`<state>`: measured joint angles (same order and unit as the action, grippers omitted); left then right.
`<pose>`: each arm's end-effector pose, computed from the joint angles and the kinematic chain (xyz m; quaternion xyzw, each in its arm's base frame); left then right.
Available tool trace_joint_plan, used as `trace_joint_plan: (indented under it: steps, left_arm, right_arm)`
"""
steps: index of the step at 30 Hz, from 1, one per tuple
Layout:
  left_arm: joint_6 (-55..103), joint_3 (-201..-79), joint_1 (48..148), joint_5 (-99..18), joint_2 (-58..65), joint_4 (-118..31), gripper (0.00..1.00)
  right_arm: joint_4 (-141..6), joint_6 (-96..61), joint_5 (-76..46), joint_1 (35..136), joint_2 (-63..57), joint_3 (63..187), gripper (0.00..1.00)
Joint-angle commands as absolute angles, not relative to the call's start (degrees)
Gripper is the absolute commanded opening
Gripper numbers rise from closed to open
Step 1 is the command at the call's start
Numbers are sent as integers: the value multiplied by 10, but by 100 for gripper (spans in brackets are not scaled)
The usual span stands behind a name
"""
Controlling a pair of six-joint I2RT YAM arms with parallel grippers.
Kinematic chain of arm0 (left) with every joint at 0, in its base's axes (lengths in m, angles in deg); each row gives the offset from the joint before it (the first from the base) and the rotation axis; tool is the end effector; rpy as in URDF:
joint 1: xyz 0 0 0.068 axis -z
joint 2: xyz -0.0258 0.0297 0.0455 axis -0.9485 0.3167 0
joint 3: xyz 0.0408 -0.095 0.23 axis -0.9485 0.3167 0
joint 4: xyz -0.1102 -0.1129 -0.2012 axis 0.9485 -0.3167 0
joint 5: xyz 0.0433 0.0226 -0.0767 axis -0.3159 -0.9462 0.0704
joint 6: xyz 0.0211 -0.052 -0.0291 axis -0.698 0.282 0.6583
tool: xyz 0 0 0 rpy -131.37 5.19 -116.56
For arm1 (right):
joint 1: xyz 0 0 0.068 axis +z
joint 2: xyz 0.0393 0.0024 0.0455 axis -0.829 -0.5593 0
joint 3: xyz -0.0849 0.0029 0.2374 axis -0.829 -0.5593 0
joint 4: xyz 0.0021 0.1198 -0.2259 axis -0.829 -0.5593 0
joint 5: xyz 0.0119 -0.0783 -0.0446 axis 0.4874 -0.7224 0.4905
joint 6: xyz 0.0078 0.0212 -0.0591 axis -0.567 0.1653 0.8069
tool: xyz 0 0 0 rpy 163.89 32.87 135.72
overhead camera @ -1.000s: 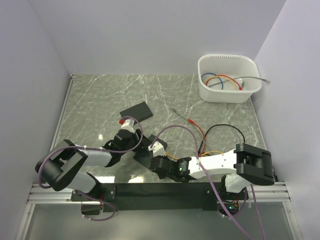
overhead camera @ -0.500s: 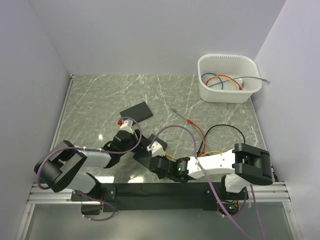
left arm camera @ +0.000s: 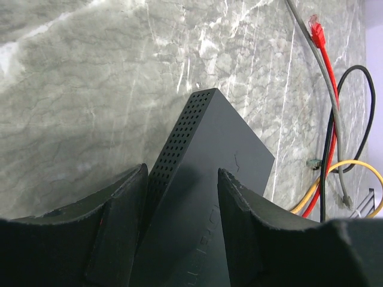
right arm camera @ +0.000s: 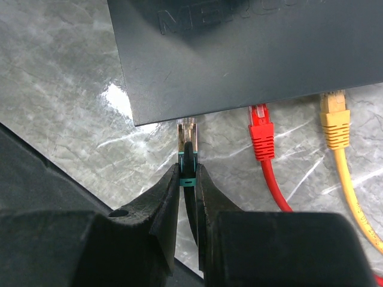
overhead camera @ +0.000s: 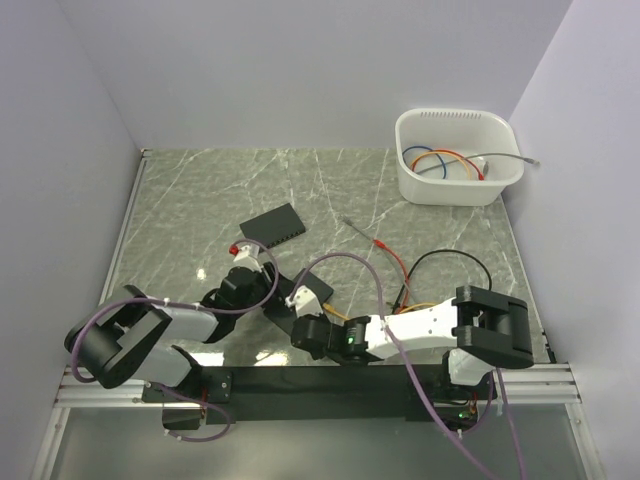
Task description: Insert the plug into the switch port
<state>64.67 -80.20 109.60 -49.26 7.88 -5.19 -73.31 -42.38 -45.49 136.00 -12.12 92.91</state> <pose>0.1837 -0.1433 0.1000 -0.1088 0.8452 -0.3686 0.3713 0.0710 0.2916 0.1281 -0.3214 0.8741 0.1488 0.3323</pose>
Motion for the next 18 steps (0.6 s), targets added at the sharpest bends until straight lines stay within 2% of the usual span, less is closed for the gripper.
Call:
trace_joint_plan:
  steps: [1, 18]
  left_arm:
    - [658, -779, 1111, -472, 82, -94, 56]
    - [686, -773, 1168, -504, 104, -83, 55]
  right_arm:
    - [-672, -422, -495, 1362, -138, 963, 0]
    - [-635, -375, -550, 1399, -111, 964, 0]
